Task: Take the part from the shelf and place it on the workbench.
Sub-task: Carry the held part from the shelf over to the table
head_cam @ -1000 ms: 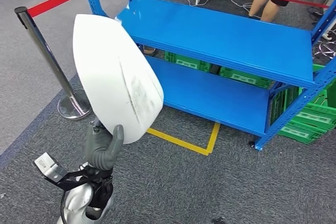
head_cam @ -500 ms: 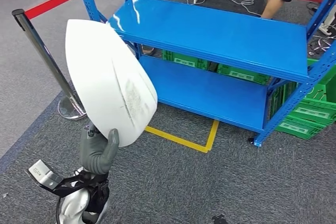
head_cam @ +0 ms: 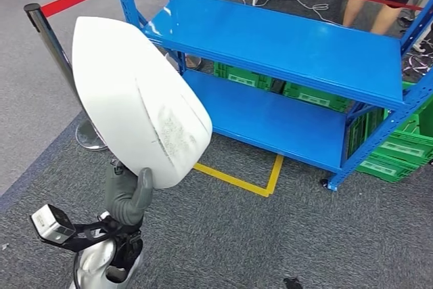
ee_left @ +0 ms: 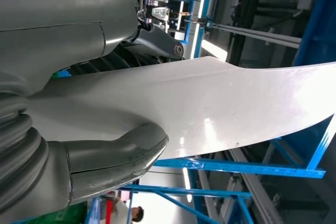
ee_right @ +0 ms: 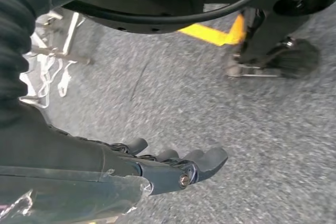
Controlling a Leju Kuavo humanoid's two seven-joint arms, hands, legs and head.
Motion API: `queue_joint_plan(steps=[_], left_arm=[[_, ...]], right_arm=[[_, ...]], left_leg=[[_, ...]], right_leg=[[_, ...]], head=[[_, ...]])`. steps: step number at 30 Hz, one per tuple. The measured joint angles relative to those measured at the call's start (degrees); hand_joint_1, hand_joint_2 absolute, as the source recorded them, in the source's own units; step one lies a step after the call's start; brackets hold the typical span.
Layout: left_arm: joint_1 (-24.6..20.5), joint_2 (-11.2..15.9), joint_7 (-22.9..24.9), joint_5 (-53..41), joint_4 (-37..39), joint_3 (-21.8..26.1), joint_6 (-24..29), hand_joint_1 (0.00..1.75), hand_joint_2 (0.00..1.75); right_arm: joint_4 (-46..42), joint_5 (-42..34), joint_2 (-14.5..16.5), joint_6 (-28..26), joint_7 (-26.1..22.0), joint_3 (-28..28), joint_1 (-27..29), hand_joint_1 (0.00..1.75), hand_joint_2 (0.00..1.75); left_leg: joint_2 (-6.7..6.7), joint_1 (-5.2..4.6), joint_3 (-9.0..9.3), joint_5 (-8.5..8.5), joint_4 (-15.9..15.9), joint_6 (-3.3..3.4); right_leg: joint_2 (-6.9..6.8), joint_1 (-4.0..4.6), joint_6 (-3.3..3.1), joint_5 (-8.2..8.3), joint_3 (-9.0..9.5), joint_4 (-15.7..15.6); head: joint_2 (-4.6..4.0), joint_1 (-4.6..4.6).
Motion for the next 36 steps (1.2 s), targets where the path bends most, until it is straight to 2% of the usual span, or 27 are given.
queue_joint_plan(steps=[1, 2, 4, 6, 7, 9, 10, 11, 12, 13, 15, 17, 19, 21, 23, 25, 26, 27, 28, 29, 30, 31, 32, 33, 35, 36], left_arm=[[0.0, 0.0, 0.0, 0.0, 0.0, 0.0, 0.0, 1.75, 1.75], [0.0, -0.1, -0.1, -0.1, 0.0, 0.1, 0.1, 1.75, 1.75], [-0.1, -0.1, -0.1, -0.1, 0.0, 0.1, 0.1, 1.75, 1.75], [-0.1, -0.1, -0.1, -0.2, 0.0, 0.2, 0.1, 1.75, 1.75], [-0.1, -0.1, -0.1, -0.2, 0.0, 0.2, 0.1, 1.75, 1.75], [-0.1, -0.1, -0.1, -0.2, 0.0, 0.2, 0.1, 1.75, 1.75], [0.0, 0.0, -0.1, -0.2, 0.0, 0.2, 0.1, 1.75, 1.75], [0.0, 0.0, -0.1, -0.2, 0.0, 0.2, 0.1, 1.75, 1.75], [0.0, 0.0, -0.1, -0.2, 0.0, 0.2, 0.1, 1.75, 1.75], [0.0, 0.0, -0.1, -0.2, 0.0, 0.3, 0.1, 1.75, 1.75], [-0.1, 0.0, -0.1, -0.2, 0.0, 0.3, 0.1, 1.75, 1.75], [-0.3, -0.2, -0.1, -0.3, 0.0, 0.3, 0.1, 1.75, 1.75], [-0.3, -0.4, -0.1, -0.3, -0.1, 0.3, 0.0, 1.75, 1.75], [-0.2, -0.4, -0.1, -0.3, -0.1, 0.4, 0.0, 1.75, 1.75], [-0.3, -0.5, -0.1, -0.3, -0.1, 0.4, 0.0, 1.75, 1.75], [-0.3, -0.6, -0.1, -0.4, 0.0, 0.4, 0.0, 1.75, 1.75], [-0.3, -0.6, 0.0, -0.4, 0.0, 0.4, 0.0, 1.75, 1.75], [-0.3, -0.6, 0.0, -0.4, 0.0, 0.4, 0.0, 1.75, 1.75], [-0.3, -0.6, 0.0, -0.4, 0.0, 0.4, 0.0, 1.75, 1.75], [-0.3, -0.6, 0.0, -0.4, 0.0, 0.4, 0.0, 1.75, 1.75], [-0.3, -0.6, 0.1, -0.4, 0.0, 0.4, 0.0, 1.75, 1.75], [-0.3, -0.6, 0.1, -0.4, -0.1, 0.4, 0.0, 1.75, 1.75], [-0.4, -0.6, 0.1, -0.4, -0.1, 0.3, 0.0, 1.75, 1.75], [-0.4, -0.6, 0.1, -0.4, -0.1, 0.3, 0.0, 1.75, 1.75], [-0.4, -0.6, 0.1, -0.4, -0.1, 0.4, 0.0, 1.75, 1.75], [-0.4, -0.6, 0.1, -0.4, -0.1, 0.4, 0.0, 1.75, 1.75]], right_arm=[[0.0, 0.5, 0.0, -0.6, -0.3, 0.0, 0.2, 0.0, 1.75], [0.0, 1.2, 0.0, -1.1, -0.6, 0.1, 0.3, 0.0, 1.75], [0.0, 2.4, 0.0, -1.8, -0.9, 0.6, 0.4, 0.0, 1.75], [0.0, 3.1, 0.1, -1.9, -0.7, 1.1, 0.4, 0.0, 1.75], [0.0, 3.2, 0.1, -1.9, -0.6, 1.2, 0.4, 0.0, 1.75], [0.0, 3.4, 0.1, -1.8, -0.5, 1.5, 0.4, 0.0, 1.75], [0.0, 3.4, 0.1, -1.8, -0.4, 1.5, 0.4, 0.0, 1.75], [0.0, 3.5, 0.1, -1.8, -0.3, 1.5, 0.4, 0.0, 1.75], [0.0, 3.6, 0.1, -1.9, 0.0, 1.6, 0.3, 0.0, 1.75], [0.0, 3.9, 0.1, -2.1, 0.5, 1.6, 0.3, 0.0, 1.75], [0.0, 4.6, 0.1, -2.7, 1.6, 2.1, 0.4, 0.0, 1.75], [0.0, 5.2, 0.0, -3.0, 2.3, 2.6, 0.9, 0.0, 1.75], [0.0, 5.5, -0.1, -3.1, 2.7, 2.8, 1.2, 0.0, 1.75], [0.0, 5.7, -0.1, -3.2, 2.9, 3.1, 1.2, 0.0, 1.75], [0.0, 5.8, -0.1, -3.2, 3.0, 3.3, 1.2, 0.0, 1.75], [0.0, 5.9, -0.1, -3.1, 3.1, 3.6, 1.3, 0.0, 1.75], [0.0, 5.9, -0.1, -3.1, 3.1, 3.7, 1.4, 0.0, 1.75], [0.0, 5.9, -0.1, -3.1, 3.2, 3.8, 1.5, 0.0, 1.75], [0.0, 5.9, -0.1, -3.1, 3.3, 3.9, 1.6, 0.0, 1.75], [0.0, 5.9, -0.1, -3.1, 3.3, 3.9, 1.6, 0.0, 1.75], [0.0, 5.9, -0.1, -3.0, 3.3, 3.9, 1.6, 0.0, 1.75], [0.0, 5.9, -0.1, -3.0, 3.3, 4.0, 1.6, 0.0, 1.75], [0.0, 5.9, -0.1, -3.0, 3.3, 4.0, 1.6, 0.0, 1.75], [0.0, 6.0, -0.1, -2.9, 3.4, 4.0, 1.5, 0.0, 1.75], [0.0, 6.1, -0.1, -2.7, 3.6, 4.2, 1.5, 0.0, 1.75], [0.0, 6.1, -0.1, -2.6, 3.7, 4.2, 1.5, 0.0, 1.75]], left_leg=[[-0.07, -0.09, -0.13, 0.08, 0.1, -0.22], [-0.09, -0.15, -0.3, 0.19, 0.1, -0.5], [-0.08, -0.15, -0.59, 0.45, 0.0, -1.16], [-0.06, -0.08, -1.14, -0.47, 1.1, -1.77], [-0.06, -0.05, -2.1, -1.85, 3.2, -2.06], [-0.05, 0.08, -5.52, -5.64, 10.6, -2.56], [-0.04, 0.18, -7.18, -6.94, 14.0, -2.75], [-0.04, 0.26, -8.13, -7.24, 16.0, -2.9], [0.02, 0.36, -8.03, -6.4, 15.8, -3.01], [0.25, 0.47, -6.83, -4.66, 13.4, -3.1], [2.01, 0.6, -2.89, -1.02, 5.8, -3.37], [3.16, 0.53, -0.75, 0.14, 1.2, -2.77], [2.34, 0.38, -0.9, -0.07, 0.7, -1.58], [1.45, 0.41, -0.98, 0.05, 0.6, -0.82], [0.64, 0.47, -0.99, 0.2, 0.5, -0.23], [-0.27, 0.32, -1.04, 0.22, 0.5, 0.04], [-0.83, 0.25, -1.03, 0.22, 0.6, 0.09], [-1.45, 0.19, -0.99, 0.22, 0.6, 0.12], [-2.11, 0.17, -0.93, 0.22, 0.6, 0.12], [-2.82, 0.18, -0.84, 0.23, 0.6, 0.1], [-3.44, 0.19, -0.8, 0.25, 0.6, 0.02], [-4.03, 0.19, -0.85, 0.29, 0.6, -0.15], [-4.5, 0.24, -0.99, 0.38, 0.6, -0.41], [-4.91, 0.32, -1.17, 0.52, 0.6, -0.75], [-5.59, 0.52, -1.41, 0.83, 0.3, -1.46], [-5.25, 0.51, -1.56, 0.63, 0.5, -1.74]], right_leg=[[0.02, 0.05, -0.2, 0.55, 1.31, -2.6], [0.08, 0.13, -0.42, 0.59, 1.85, -3.9], [0.2, 0.19, -1.03, 0.69, 1.84, -4.3], [0.15, 0.0, -1.66, 1.06, 1.92, -4.7], [0.06, -0.14, -1.94, 1.22, 1.99, -4.9], [-0.13, -0.21, -2.21, 1.3, 1.87, -5.0], [-0.31, -0.22, -2.27, 1.32, 1.79, -4.9], [-0.5, -0.24, -2.29, 1.32, 1.74, -4.9], [-0.71, -0.28, -2.27, 1.32, 1.75, -4.9], [-0.98, -0.36, -2.18, 1.29, 1.84, -4.9], [-1.55, -0.26, -1.63, 0.96, 2.02, -4.6], [-2.37, 0.04, -0.92, 0.56, 1.94, -4.2], [-3.31, 0.09, -0.48, 0.35, 1.95, -4.2], [-3.03, -0.12, 0.03, -0.62, 1.65, -3.3], [-1.63, -0.25, 0.41, -3.57, -0.64, 1.8], [-0.91, -0.24, 0.42, -6.88, -4.44, 9.6], [-0.81, -0.22, 0.35, -7.42, -5.78, 12.1], [-0.73, -0.22, 0.22, -6.86, -6.21, 12.6], [-0.54, -0.22, 0.03, -5.23, -5.49, 10.7], [-0.04, -0.24, -0.18, -2.92, -3.82, 6.9], [1.14, -0.32, -0.37, -1.1, -1.92, 2.7], [2.17, -0.4, -0.43, 0.21, -0.27, -0.7], [2.97, -0.43, -0.44, 0.79, 0.72, -2.8], [3.37, -0.4, -0.44, 0.77, 1.06, -3.5], [2.47, -0.28, -0.8, 1.07, 1.13, -3.8], [1.96, -0.32, -1.12, 1.26, 1.21, -4.1]], head=[[0.0, -0.04], [0.0, -0.06], [0.0, -0.11], [0.0, -0.19], [0.0, -0.25], [0.0, -0.39], [0.0, -0.37], [0.0, -0.39], [0.0, -0.39], [0.0, -0.4], [0.0, -0.5], [0.01, -0.55], [0.01, -0.43], [0.0, -0.25], [0.0, -0.02], [0.0, 0.08], [0.0, 0.07], [0.0, 0.07], [0.0, 0.06], [0.0, 0.07], [0.0, 0.05], [0.0, 0.05], [0.0, 0.04], [0.0, 0.02], [0.0, 0.0], [0.0, -0.03]])
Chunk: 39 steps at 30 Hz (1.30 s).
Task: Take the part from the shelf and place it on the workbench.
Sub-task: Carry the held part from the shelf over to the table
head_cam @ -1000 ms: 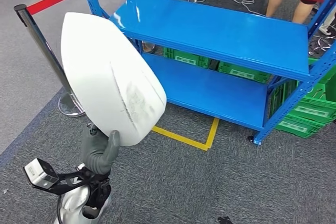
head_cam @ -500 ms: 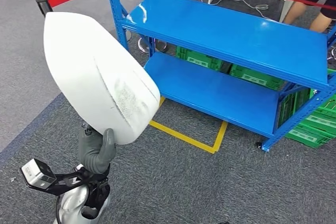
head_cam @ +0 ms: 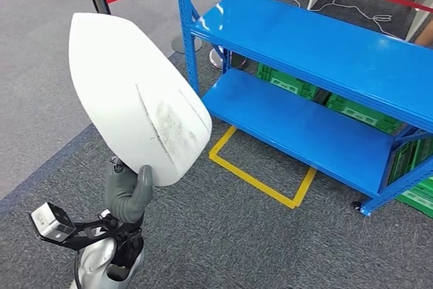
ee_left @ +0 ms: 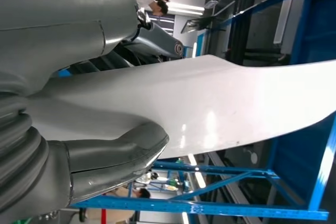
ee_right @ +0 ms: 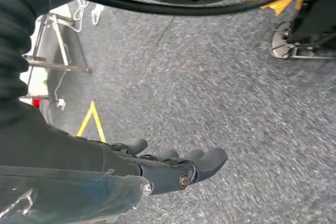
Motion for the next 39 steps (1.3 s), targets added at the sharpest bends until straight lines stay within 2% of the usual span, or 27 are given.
queue_joint_plan(steps=[2, 4, 5, 6, 7, 8, 10, 12, 13, 15, 17, 19, 20, 21, 22, 23, 24, 26, 28, 30, 32, 34, 35, 36, 37, 38, 39], left_arm=[[-0.1, 0.0, 0.0, 0.0, 0.0, 0.0, 0.0, 1.75, 1.75], [-0.2, 0.0, 0.0, 0.0, 0.0, 0.0, 0.0, 1.75, 1.75], [-0.1, 0.0, 0.0, 0.0, 0.0, 0.0, 0.0, 1.75, 1.75], [-0.1, 0.1, 0.0, 0.1, 0.1, 0.0, -0.1, 1.75, 1.75], [0.0, 0.1, 0.0, 0.1, 0.1, 0.0, -0.1, 1.75, 1.75], [0.0, 0.1, 0.0, 0.2, 0.1, 0.0, -0.1, 1.75, 1.75], [-0.1, 0.1, 0.0, 0.3, 0.1, 0.0, -0.1, 1.75, 1.75], [-0.1, 0.0, 0.0, 0.4, 0.1, 0.0, 0.0, 1.75, 1.75], [-0.1, -0.1, 0.0, 0.4, 0.1, 0.0, 0.0, 1.75, 1.75], [0.0, -0.2, 0.0, 0.4, 0.1, 0.0, 0.0, 1.75, 1.75], [0.0, -0.3, 0.0, 0.4, 0.1, 0.1, 0.0, 1.75, 1.75], [0.0, -0.4, 0.1, 0.4, 0.1, 0.0, 0.1, 1.75, 1.75], [0.0, -0.4, 0.1, 0.4, 0.1, 0.0, 0.1, 1.75, 1.75], [0.0, -0.4, 0.2, 0.4, 0.1, 0.0, 0.1, 1.75, 1.75], [0.0, -0.4, 0.4, 0.4, 0.1, 0.0, 0.1, 1.75, 1.75], [0.1, -0.4, 0.4, 0.4, 0.1, 0.0, 0.1, 1.75, 1.75], [0.0, -0.4, 0.5, 0.4, 0.1, 0.0, 0.1, 1.75, 1.75], [0.0, -0.5, 0.6, 0.4, 0.1, 0.0, 0.1, 1.75, 1.75], [0.0, -0.6, 0.6, 0.4, 0.1, 0.0, 0.1, 1.75, 1.75], [0.0, -0.7, 0.6, 0.4, 0.1, 0.0, 0.1, 1.75, 1.75], [0.0, -0.7, 0.7, 0.5, 0.1, 0.0, 0.2, 1.75, 1.75], [0.0, -0.6, 0.7, 0.5, 0.2, 0.0, 0.2, 1.75, 1.75], [0.0, -0.6, 0.7, 0.5, 0.2, 0.0, 0.1, 1.75, 1.75], [0.0, -0.5, 0.7, 0.5, 0.3, 0.0, 0.1, 1.75, 1.75], [0.0, -0.5, 0.7, 0.5, 0.3, 0.0, 0.1, 1.75, 1.75], [0.0, -0.4, 0.7, 0.5, 0.4, 0.0, 0.0, 1.75, 1.75], [0.0, -0.4, 0.7, 0.5, 0.5, 0.0, 0.0, 1.75, 1.75]], right_arm=[[0.0, 0.0, 0.0, 0.2, 0.0, 0.1, 0.0, 0.0, 1.75], [0.0, 0.0, 0.0, 0.5, 0.0, 0.1, 0.2, 0.0, 1.75], [0.0, 0.0, 0.0, 0.6, 0.0, 0.1, 0.2, 0.0, 1.75], [0.0, 0.0, 0.0, 0.8, 0.0, 0.1, 0.3, 0.0, 1.75], [0.0, 0.0, 0.0, 0.9, 0.0, 0.1, 0.3, 0.0, 1.75], [0.0, 0.0, 0.0, 1.0, 0.0, 0.1, 0.3, 0.0, 1.75], [0.0, 0.0, 0.0, 1.0, 0.0, 0.1, 0.3, 0.0, 1.75], [-0.1, 0.0, -0.1, 1.1, 0.0, 0.1, 0.4, 0.0, 1.75], [-0.1, 0.0, -0.2, 1.2, 0.0, 0.1, 0.5, 0.0, 1.75], [-0.2, 0.0, -0.2, 1.2, 0.0, 0.1, 0.5, 0.0, 1.75], [-0.3, 0.1, -0.3, 1.2, 0.0, 0.1, 0.4, 0.0, 1.75], [-0.2, 0.4, -0.3, 1.1, 0.4, 0.2, 0.5, 0.0, 1.75], [-0.2, 0.8, -0.3, 0.9, 0.8, 0.2, 0.5, 0.0, 1.75], [-0.2, 1.3, -0.3, 0.6, 1.5, 0.4, 0.6, 0.0, 1.75], [-0.2, 1.8, -0.3, 0.4, 2.1, 0.6, 0.6, 0.0, 1.75], [-0.2, 2.2, -0.3, 0.2, 2.7, 0.9, 0.6, 0.0, 1.75], [-0.2, 2.5, -0.3, 0.1, 3.1, 1.1, 0.6, 0.0, 1.75], [-0.2, 2.9, -0.2, 0.0, 3.6, 1.5, 0.5, 0.0, 1.75], [-0.2, 3.0, -0.2, 0.0, 3.8, 1.6, 0.5, 0.0, 1.75], [-0.2, 2.7, -0.1, 0.0, 3.7, 1.8, 0.4, 0.0, 1.75], [-0.2, 1.8, 0.0, 0.4, 2.9, 2.0, 0.3, 0.0, 1.75], [-0.2, 1.0, 0.1, 0.9, 2.1, 2.0, 0.4, 0.0, 1.75], [-0.2, 1.0, 0.1, 1.1, 1.9, 2.0, 0.5, 0.0, 1.75], [-0.2, 1.1, 0.1, 1.3, 1.8, 2.0, 0.5, 0.0, 1.75], [-0.2, 1.2, 0.1, 1.5, 1.8, 2.0, 0.5, 0.0, 1.75], [-0.2, 1.3, 0.1, 1.7, 1.8, 2.0, 0.5, 0.0, 1.75], [-0.2, 1.3, 0.1, 1.9, 1.8, 2.0, 0.5, 0.0, 1.75]], left_leg=[[2.0, -0.16, -1.72, -2.31, 3.4, -0.43], [3.98, -0.23, -5.36, -6.02, 10.9, -0.73], [4.37, -0.21, -6.95, -7.11, 14.1, -0.83], [4.6, -0.19, -7.75, -7.22, 15.7, -0.89], [4.84, -0.17, -7.44, -6.25, 15.2, -0.92], [5.29, -0.15, -5.98, -4.47, 12.5, -0.92], [8.04, -0.27, -1.72, -1.23, 4.9, -0.98], [10.07, -0.47, 0.54, -0.33, 0.5, -0.46], [10.03, -0.59, 0.65, -0.49, 0.0, -0.1], [8.45, -0.5, 0.47, -0.35, -0.1, 0.72], [6.99, -0.28, 0.44, -0.1, -0.2, 1.42], [5.6, -0.23, 0.36, 0.08, -0.2, 1.92], [4.86, -0.3, 0.31, 0.12, -0.2, 2.06], [4.01, -0.37, 0.29, 0.14, -0.2, 2.11], [3.16, -0.42, 0.3, 0.16, -0.2, 2.12], [2.31, -0.44, 0.36, 0.17, -0.2, 2.11], [1.47, -0.43, 0.45, 0.19, -0.2, 2.08], [-0.01, -0.5, 0.41, 0.24, -0.1, 1.78], [-1.15, -0.42, 0.07, 0.45, 0.0, 1.15], [-1.96, -0.2, -0.23, 0.65, -0.2, 0.44], [-0.12, -0.37, -1.16, -0.68, 1.4, -0.07], [3.13, -0.58, -4.02, -4.08, 7.3, -0.47], [4.01, -0.57, -5.86, -5.75, 11.0, -0.66], [4.44, -0.54, -7.24, -6.64, 13.9, -0.81], [4.69, -0.51, -7.75, -6.51, 15.0, -0.91], [4.94, -0.49, -7.11, -5.33, 13.9, -0.96], [5.51, -0.48, -5.43, -3.49, 10.9, -0.96]], right_leg=[[-1.21, -0.16, -0.59, 0.32, 0.15, -0.5], [-2.54, -0.1, -0.81, 0.36, 0.09, -0.6], [-3.27, -0.07, -0.83, 0.35, 0.06, -0.6], [-3.99, -0.06, -0.83, 0.33, 0.05, -0.6], [-4.72, -0.06, -0.8, 0.3, 0.06, -0.6], [-5.39, -0.06, -0.73, 0.25, 0.11, -0.6], [-6.51, 0.13, -0.37, 0.03, 0.27, -0.4], [-7.47, 0.6, 0.09, -0.34, 0.4, -0.2], [-8.01, 0.82, 0.26, -0.5, 0.51, -0.2], [-8.73, 0.78, 0.65, -0.89, 0.82, -0.2], [-6.4, 0.53, 1.19, -2.95, -0.19, 2.5], [-3.35, 0.42, 1.45, -6.69, -3.52, 9.8], [-2.86, 0.43, 1.43, -8.15, -5.43, 13.6], [-2.7, 0.43, 1.35, -8.68, -6.76, 16.1], [-2.61, 0.43, 1.22, -8.11, -7.17, 16.5], [-2.4, 0.42, 1.05, -6.51, -6.48, 14.6], [-1.77, 0.35, 0.88, -4.27, -4.86, 10.9], [0.8, 0.04, 0.77, -1.07, -1.36, 3.3], [2.07, -0.05, 0.79, -0.38, 0.01, 0.4], [0.85, 0.02, 0.36, -0.12, 0.07, 0.2], [-0.49, -0.05, -0.36, 0.24, 0.26, -0.3], [-1.94, 0.02, -0.84, 0.38, 0.32, -0.7], [-2.77, 0.08, -0.96, 0.35, 0.27, -0.7], [-3.63, 0.13, -1.02, 0.31, 0.23, -0.7], [-4.5, 0.15, -1.03, 0.27, 0.22, -0.7], [-5.28, 0.15, -1.01, 0.23, 0.23, -0.6], [-5.99, 0.15, -0.93, 0.16, 0.3, -0.6]], head=[[0.0, -0.28], [0.0, -0.52], [0.0, -0.51], [0.0, -0.52], [0.0, -0.53], [0.0, -0.53], [0.0, -0.57], [0.0, -0.56], [0.0, -0.55], [0.0, -0.48], [0.0, -0.36], [0.0, -0.22], [0.0, -0.22], [0.0, -0.22], [0.0, -0.23], [0.0, -0.23], [0.0, -0.22], [0.0, -0.25], [0.0, -0.28], [0.0, -0.29], [0.0, -0.5], [0.0, -0.77], [0.0, -0.86], [0.0, -0.85], [0.0, -0.87], [0.0, -0.87], [0.0, -0.89]])
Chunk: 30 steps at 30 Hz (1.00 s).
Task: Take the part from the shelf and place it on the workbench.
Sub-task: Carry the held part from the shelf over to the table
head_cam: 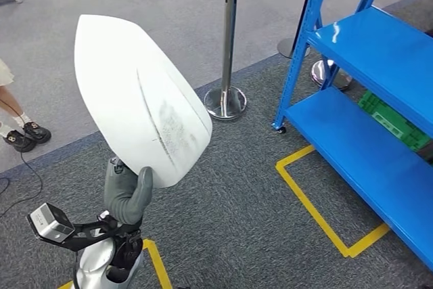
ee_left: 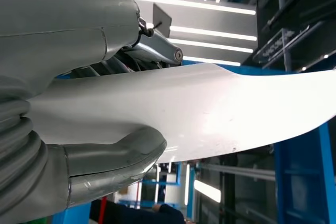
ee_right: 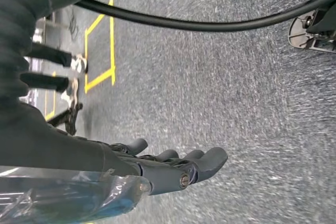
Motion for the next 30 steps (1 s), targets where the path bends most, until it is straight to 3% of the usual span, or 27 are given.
queue_joint_plan(steps=[2, 4, 6, 8, 10, 12, 13, 14, 15, 17, 19, 20, 22, 24, 26, 27, 28, 29, 30], left_arm=[[-0.2, 0.0, 0.0, 0.0, 0.0, 0.0, 0.0, 1.75, 1.75], [-0.4, -0.1, 0.0, 0.0, 0.1, 0.0, -0.1, 1.75, 1.75], [-0.4, -0.1, 0.0, 0.0, 0.1, 0.0, -0.1, 1.75, 1.75], [-0.5, -0.2, 0.0, 0.0, 0.1, 0.0, -0.1, 1.75, 1.75], [-0.6, -0.3, 0.0, 0.0, 0.2, -0.1, -0.1, 1.75, 1.75], [-0.7, -0.3, 0.0, 0.0, 0.3, -0.1, -0.2, 1.75, 1.75], [-0.7, -0.3, 0.0, 0.0, 0.4, -0.1, -0.3, 1.75, 1.75], [-0.7, -0.3, 0.0, 0.0, 0.4, 0.0, -0.3, 1.75, 1.75], [-0.7, -0.3, 0.0, 0.1, 0.5, 0.0, -0.4, 1.75, 1.75], [-1.0, -0.3, 0.0, 0.1, 0.5, -0.1, -0.6, 1.75, 1.75], [-1.3, -0.4, 0.1, 0.2, 0.5, -0.1, -0.7, 1.75, 1.75], [-1.3, -0.4, 0.1, 0.2, 0.6, -0.1, -0.7, 1.75, 1.75], [-1.3, -0.4, 0.1, 0.2, 0.6, -0.1, -0.7, 1.75, 1.75], [-1.4, -0.4, 0.2, 0.2, 0.6, -0.2, -0.7, 1.75, 1.75], [-1.4, -0.4, 0.3, 0.3, 0.6, -0.2, -0.8, 1.75, 1.75], [-1.4, -0.4, 0.3, 0.3, 0.6, -0.2, -0.7, 1.75, 1.75], [-1.3, -0.4, 0.4, 0.3, 0.6, -0.2, -0.7, 1.75, 1.75], [-1.2, -0.4, 0.5, 0.3, 0.6, -0.2, -0.7, 1.75, 1.75], [-1.1, -0.4, 0.5, 0.3, 0.6, -0.2, -0.7, 1.75, 1.75]], right_arm=[[0.0, 0.1, -0.1, 0.4, 0.0, 0.0, 0.0, 0.0, 1.75], [0.0, 0.1, -0.2, 0.6, -0.1, 0.0, 0.1, 0.0, 1.75], [-0.1, 0.2, -0.3, 0.6, -0.1, 0.0, 0.1, 0.0, 1.75], [-0.1, 0.1, -0.3, 0.6, -0.2, 0.0, 0.0, 0.0, 1.75], [-0.1, 0.1, -0.4, 0.8, -0.3, 0.0, 0.0, 0.0, 1.75], [-0.1, 0.2, -0.4, 0.9, -0.5, 0.0, 0.1, 0.0, 1.75], [-0.1, 0.3, -0.4, 1.0, -0.5, 0.0, 0.1, 0.0, 1.75], [-0.1, 0.5, -0.4, 1.1, -0.5, 0.0, 0.1, 0.0, 1.75], [-0.1, 0.7, -0.4, 1.1, -0.5, 0.0, 0.1, 0.0, 1.75], [0.0, 0.9, -0.4, 1.2, -0.4, 0.1, 0.0, 0.0, 1.75], [0.0, 0.9, -0.3, 1.2, -0.2, 0.1, -0.1, 0.0, 1.75], [0.0, 0.9, -0.3, 1.2, 0.0, 0.1, -0.2, 0.0, 1.75], [0.0, 1.0, -0.2, 1.1, 0.4, 0.1, -0.3, 0.0, 1.75], [0.0, 1.2, -0.2, 0.8, 0.8, 0.1, -0.2, 0.0, 1.75], [0.0, 1.3, -0.2, 0.5, 1.1, 0.1, 0.0, 0.0, 1.75], [0.0, 1.4, -0.2, 0.3, 1.3, 0.1, 0.1, 0.0, 1.75], [0.0, 1.4, -0.2, 0.2, 1.4, 0.1, 0.1, 0.0, 1.75], [0.0, 1.5, -0.2, 0.3, 1.6, 0.1, 0.1, 0.0, 1.75], [0.0, 1.5, -0.2, 0.3, 1.6, 0.1, 0.1, 0.0, 1.75]], left_leg=[[2.7, -0.16, 4.13, 2.91, -7.4, 0.28], [4.25, -0.42, 5.93, 3.56, -11.1, 1.02], [3.04, -0.44, 5.76, 3.61, -11.4, 1.87], [1.68, -0.13, 5.71, 3.86, -11.5, 2.52], [0.36, 0.11, 5.63, 4.05, -11.6, 2.98], [-1.13, 0.12, 5.51, 4.14, -11.6, 3.16], [-1.95, 0.12, 5.5, 4.17, -11.5, 3.16], [-2.81, 0.15, 5.53, 4.22, -11.5, 3.11], [-3.71, 0.23, 5.57, 4.26, -11.5, 3.01], [-5.39, 0.37, 5.48, 4.33, -11.3, 2.55], [-6.72, 0.44, 4.98, 4.59, -11.1, 1.85], [-7.31, 0.51, 4.7, 4.82, -11.1, 1.45], [-7.69, 0.66, 4.27, 4.99, -11.3, 0.77], [-5.03, 0.43, 2.85, 3.06, -8.6, 0.39], [-1.81, 0.22, -0.4, -0.73, -1.5, 0.22], [-1.21, 0.22, -2.06, -2.17, 2.1, 0.18], [-0.94, 0.22, -3.05, -2.69, 4.3, 0.19], [-0.77, 0.21, -3.01, -2.14, 4.5, 0.27], [-0.49, 0.17, -1.86, -0.68, 2.6, 0.4]], right_leg=[[-1.19, 0.3, 0.36, -0.29, 0.15, 0.2], [-2.31, 0.75, 0.83, -0.57, 0.29, 0.4], [-3.34, 0.87, 1.27, -0.76, 0.47, 0.3], [-1.51, 0.69, 1.92, -2.12, -0.08, 1.9], [1.91, 0.47, 2.44, -5.58, -2.77, 8.1], [3.2, 0.39, 2.6, -8.56, -6.31, 15.6], [3.33, 0.36, 2.64, -8.61, -7.16, 17.1], [3.42, 0.29, 2.64, -7.54, -6.99, 16.5], [3.77, 0.13, 2.66, -5.55, -5.74, 13.6], [6.37, -0.53, 2.89, -1.93, -2.04, 5.5], [8.62, -0.91, 2.82, -0.89, -0.08, 1.3], [8.72, -0.82, 2.54, -1.01, 0.04, 1.1], [7.36, -0.66, 1.66, -0.68, -0.01, 1.0], [5.79, -0.62, 0.82, -0.37, 0.01, 0.7], [4.05, -0.35, 0.36, -0.36, -0.03, 0.6], [3.09, -0.22, 0.27, -0.39, -0.07, 0.6], [2.13, -0.13, 0.21, -0.44, -0.08, 0.6], [1.25, -0.08, 0.19, -0.48, -0.06, 0.6], [0.45, -0.04, 0.2, -0.54, 0.02, 0.6]], head=[[0.0, -0.06], [0.0, -0.02], [0.0, 0.05], [0.0, 0.24], [0.0, 0.53], [0.0, 0.6], [0.0, 0.62], [0.0, 0.61], [0.0, 0.61], [0.0, 0.65], [0.0, 0.67], [0.0, 0.68], [0.0, 0.64], [0.0, 0.32], [0.0, 0.0], [0.0, -0.02], [0.0, -0.02], [0.0, -0.03], [0.0, -0.03]])
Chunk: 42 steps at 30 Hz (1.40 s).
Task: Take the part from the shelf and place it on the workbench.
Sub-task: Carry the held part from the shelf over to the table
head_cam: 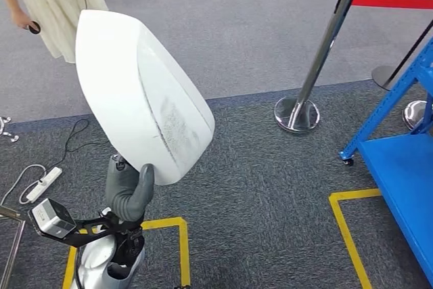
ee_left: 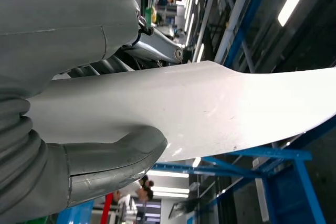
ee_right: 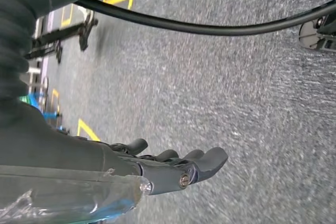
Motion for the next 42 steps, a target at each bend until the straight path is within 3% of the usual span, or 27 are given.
queue_joint_plan(steps=[2, 4, 5, 7, 9, 11, 13, 14, 16, 17, 18, 20, 22, 23, 25, 26, 27, 29, 30, 31, 33, 35, 37, 38, 40, 42], left_arm=[[0.0, 0.0, 0.0, 0.0, 0.0, 0.0, 0.0, 1.75, 1.75], [-0.1, -0.1, 0.0, 0.0, 0.0, -0.2, 0.0, 1.75, 1.75], [-0.2, -0.1, 0.0, 0.0, 0.0, -0.2, 0.0, 1.75, 1.75], [0.0, -0.1, 0.1, 0.0, 0.0, -0.2, 0.1, 1.75, 1.75], [0.0, -0.2, 0.1, 0.0, 0.0, -0.3, 0.2, 1.75, 1.75], [0.0, -0.3, 0.1, 0.0, 0.0, -0.4, 0.3, 1.75, 1.75], [0.0, -0.4, 0.1, 0.0, 0.0, -0.4, 0.3, 1.75, 1.75], [0.1, -0.4, 0.1, 0.0, 0.1, -0.3, 0.3, 1.75, 1.75], [0.1, -0.4, 0.1, 0.0, 0.1, -0.3, 0.3, 1.75, 1.75], [0.1, -0.4, 0.1, 0.0, 0.1, -0.4, 0.3, 1.75, 1.75], [0.1, -0.5, 0.1, 0.0, 0.1, -0.4, 0.3, 1.75, 1.75], [0.0, -0.5, 0.1, 0.0, 0.1, -0.4, 0.4, 1.75, 1.75], [0.1, -0.4, 0.1, 0.0, 0.1, -0.3, 0.4, 1.75, 1.75], [0.1, -0.4, 0.1, 0.0, 0.1, -0.3, 0.4, 1.75, 1.75], [0.1, -0.4, 0.1, 0.1, 0.1, -0.2, 0.5, 1.75, 1.75], [0.0, -0.4, 0.1, 0.1, 0.1, -0.2, 0.5, 1.75, 1.75], [0.0, -0.3, 0.1, 0.2, 0.1, -0.2, 0.5, 1.75, 1.75], [0.2, -0.2, 0.1, 0.3, 0.2, -0.1, 0.5, 1.75, 1.75], [0.3, -0.1, 0.1, 0.3, 0.2, -0.1, 0.5, 1.75, 1.75], [0.3, 0.0, 0.1, 0.3, 0.2, 0.0, 0.5, 1.75, 1.75], [0.2, 0.0, 0.1, 0.3, 0.2, 0.0, 0.5, 1.75, 1.75], [0.1, -0.1, 0.1, 0.3, 0.2, 0.1, 0.4, 1.75, 1.75], [0.2, -0.1, 0.3, 0.1, 0.2, 0.2, 0.9, 1.75, 1.75], [0.3, -0.1, 0.5, -0.2, 0.2, 0.2, 1.6, 1.75, 1.75], [0.3, -0.2, 1.2, -0.8, 0.3, 0.4, 3.3, 1.75, 1.75], [0.4, -0.3, 1.5, -1.1, 0.5, 0.5, 4.3, 1.75, 1.75]], right_arm=[[0.0, 0.0, 0.0, 0.2, 0.1, 0.0, -0.1, 0.0, 1.75], [0.0, 0.0, 0.0, 0.3, 0.1, 0.0, 0.0, 0.0, 1.75], [0.0, 0.0, 0.0, 0.3, 0.2, 0.0, 0.0, 0.0, 1.75], [0.0, 0.1, -0.1, 0.4, 0.6, 0.0, -0.1, 0.0, 1.75], [-0.1, 0.1, -0.1, 0.7, 0.7, 0.0, -0.2, 0.0, 1.75], [-0.1, 0.1, -0.2, 1.0, 0.8, 0.0, -0.1, 0.0, 1.75], [-0.1, 0.1, -0.2, 1.1, 0.8, 0.0, 0.0, 0.0, 1.75], [-0.1, 0.1, -0.2, 1.1, 0.9, 0.0, 0.0, 0.0, 1.75], [-0.1, 0.1, -0.2, 1.1, 0.9, 0.0, 0.0, 0.0, 1.75], [0.0, 0.1, -0.1, 1.1, 0.9, 0.0, 0.0, 0.0, 1.75], [0.0, 0.1, -0.1, 1.2, 0.9, 0.0, 0.0, 0.0, 1.75], [0.1, 0.1, 0.0, 1.2, 1.0, 0.0, -0.1, 0.0, 1.75], [0.1, 0.1, 0.1, 1.2, 1.1, 0.0, -0.1, 0.0, 1.75], [0.1, 0.1, 0.1, 1.2, 1.2, 0.0, -0.2, 0.0, 1.75], [0.1, 0.3, 0.2, 1.3, 1.4, 0.0, -0.3, 0.0, 1.75], [0.1, 0.3, 0.1, 1.3, 1.6, 0.0, -0.2, 0.0, 1.75], [0.1, 0.4, 0.1, 1.3, 1.7, 0.0, -0.2, 0.0, 1.75], [0.1, 0.5, 0.1, 1.3, 1.9, 0.0, -0.1, 0.0, 1.75], [0.1, 0.6, 0.1, 1.3, 1.9, 0.0, -0.1, 0.0, 1.75], [0.1, 0.6, 0.1, 1.3, 1.9, 0.0, -0.2, 0.0, 1.75], [0.1, 0.7, 0.1, 1.3, 1.9, 0.0, -0.2, 0.0, 1.75], [0.0, 0.8, 0.0, 1.3, 1.9, 0.0, -0.2, 0.0, 1.75], [0.0, 0.9, -0.1, 1.4, 2.0, 0.0, -0.2, 0.0, 1.75], [0.0, 0.9, -0.1, 1.4, 2.0, 0.0, -0.2, 0.0, 1.75], [0.0, 0.8, -0.2, 1.4, 2.0, 0.0, -0.3, 0.0, 1.75], [0.0, 0.7, -0.2, 1.5, 2.0, 0.0, -0.3, 0.0, 1.75]], left_leg=[[2.33, -0.4, 4.18, 3.37, -7.4, 0.4], [4.64, -0.91, 6.93, 4.55, -12.6, 1.11], [4.92, -1.12, 7.23, 4.42, -13.5, 1.45], [3.48, -0.96, 7.08, 4.54, -13.9, 2.11], [2.04, -0.54, 7.11, 4.81, -14.0, 2.66], [0.63, -0.28, 7.07, 4.98, -14.1, 2.98], [-0.97, -0.26, 7.02, 5.03, -14.1, 3.06], [-1.84, -0.23, 7.04, 5.06, -14.0, 3.04], [-3.64, -0.05, 7.11, 5.09, -13.9, 2.83], [-4.47, 0.01, 7.05, 5.1, -13.8, 2.59], [-5.23, 0.04, 6.85, 5.13, -13.6, 2.29], [-6.63, 0.15, 6.23, 5.47, -13.5, 1.54], [-7.9, 0.44, 5.75, 5.93, -13.7, 0.82], [-7.42, 0.38, 5.49, 5.7, -13.5, 0.54], [-4.3, 0.08, 3.73, 3.29, -10.0, 0.16], [-2.3, -0.08, 2.18, 1.33, -6.5, 0.02], [-1.11, -0.09, 0.39, -0.57, -2.6, -0.08], [-0.31, -0.08, -1.53, -1.9, 2.2, -0.1], [-0.13, -0.09, -0.99, -1.06, 1.6, -0.03], [0.25, -0.12, 0.63, 0.56, -1.1, 0.1], [2.92, -0.5, 5.04, 3.48, -8.7, 0.55], [4.91, -0.88, 7.21, 4.19, -13.0, 1.08], [3.95, -0.9, 7.1, 4.11, -13.5, 1.6], [3.27, -0.77, 7.12, 4.22, -13.7, 1.86], [1.97, -0.36, 7.24, 4.52, -13.9, 2.38], [0.65, -0.19, 7.18, 4.66, -13.9, 2.67]], right_leg=[[-1.38, 0.17, 0.22, -0.24, 0.27, 0.0], [-2.61, 0.55, 0.64, -0.55, 0.43, 0.2], [-3.28, 0.75, 0.86, -0.67, 0.52, 0.1], [-3.98, 0.77, 1.33, -0.95, 0.73, 0.1], [-1.23, 0.54, 2.03, -2.65, -0.16, 2.6], [2.17, 0.33, 2.53, -6.08, -3.37, 9.5], [2.85, 0.28, 2.73, -8.18, -6.8, 16.1], [2.9, 0.24, 2.76, -7.64, -7.35, 16.7], [3.8, -0.11, 2.89, -3.64, -5.27, 11.2], [5.53, -0.53, 3.09, -1.72, -3.51, 7.1], [7.32, -0.94, 3.2, -0.48, -1.96, 3.7], [9.49, -1.29, 3.0, -0.1, -0.71, 0.9], [8.2, -1.1, 2.18, 0.07, -0.66, 0.7], [7.42, -1.07, 1.75, 0.23, -0.62, 0.6], [5.65, -1.06, 1.0, 0.5, -0.57, 0.2], [4.77, -0.89, 0.77, 0.52, -0.6, 0.2], [3.77, -0.73, 0.62, 0.5, -0.63, 0.2], [1.78, -0.53, 0.5, 0.43, -0.67, 0.2], [0.88, -0.48, 0.49, 0.4, -0.65, 0.2], [0.1, -0.45, 0.54, 0.37, -0.58, 0.2], [-1.21, -0.18, 0.83, 0.17, -0.41, 0.3], [-2.4, 0.26, 1.26, -0.04, -0.32, 0.3], [-3.62, 0.43, 1.73, -0.17, -0.05, 0.1], [-3.33, 0.37, 2.07, -0.45, 0.04, 0.3], [-0.6, 0.22, 2.74, -2.3, -0.98, 2.9], [2.27, 0.14, 3.08, -5.69, -4.44, 10.1]], head=[[0.0, -0.02], [0.0, 0.0], [0.0, 0.02], [0.0, 0.1], [0.0, 0.3], [0.0, 0.57], [0.0, 0.62], [0.0, 0.61], [0.0, 0.61], [0.0, 0.64], [0.0, 0.66], [0.0, 0.72], [0.0, 0.75], [0.0, 0.66], [0.0, 0.16], [0.0, -0.11], [0.0, -0.28], [0.0, -0.31], [0.0, -0.31], [0.0, -0.31], [0.0, -0.37], [0.0, -0.37], [0.0, -0.32], [0.0, -0.25], [0.0, 0.11], [0.0, 0.5]])
